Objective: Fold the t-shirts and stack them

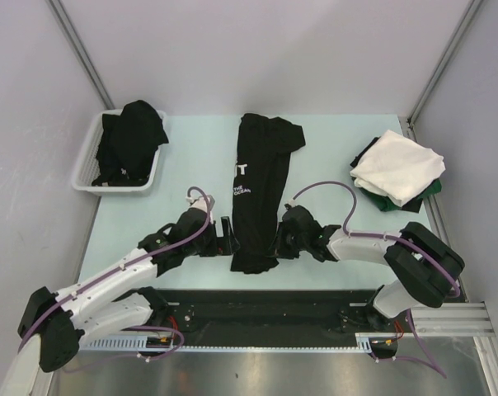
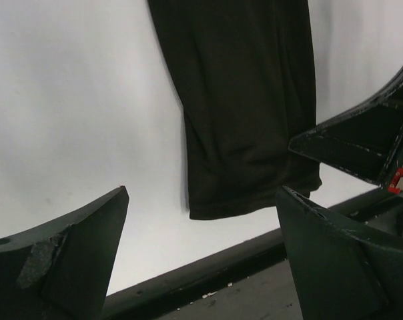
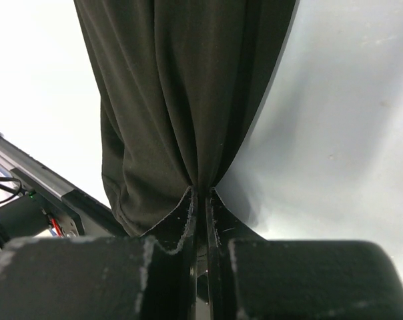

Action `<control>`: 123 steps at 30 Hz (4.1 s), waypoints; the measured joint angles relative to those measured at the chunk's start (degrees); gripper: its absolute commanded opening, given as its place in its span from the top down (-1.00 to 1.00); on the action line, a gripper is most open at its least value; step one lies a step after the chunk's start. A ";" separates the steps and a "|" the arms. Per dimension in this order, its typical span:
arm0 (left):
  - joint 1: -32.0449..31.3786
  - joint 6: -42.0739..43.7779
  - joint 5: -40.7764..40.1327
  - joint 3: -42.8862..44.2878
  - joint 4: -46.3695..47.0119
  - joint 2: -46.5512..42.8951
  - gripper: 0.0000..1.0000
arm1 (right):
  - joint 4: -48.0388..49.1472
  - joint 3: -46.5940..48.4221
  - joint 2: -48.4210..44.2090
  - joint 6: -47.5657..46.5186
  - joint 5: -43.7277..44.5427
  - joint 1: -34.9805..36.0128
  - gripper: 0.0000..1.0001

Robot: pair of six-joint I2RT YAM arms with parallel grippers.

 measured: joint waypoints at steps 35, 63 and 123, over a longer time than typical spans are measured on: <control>0.00 -3.52 17.46 -6.19 18.88 18.36 -0.19 | -0.94 -0.02 0.31 -1.07 -1.92 -2.08 0.97; 0.09 1.62 23.12 0.52 17.05 23.82 1.00 | -4.07 -0.09 -3.63 -2.56 -4.13 -6.40 1.00; 16.87 20.81 14.29 59.34 1.36 57.64 1.00 | -27.52 71.01 38.58 -26.58 -22.75 -31.85 1.00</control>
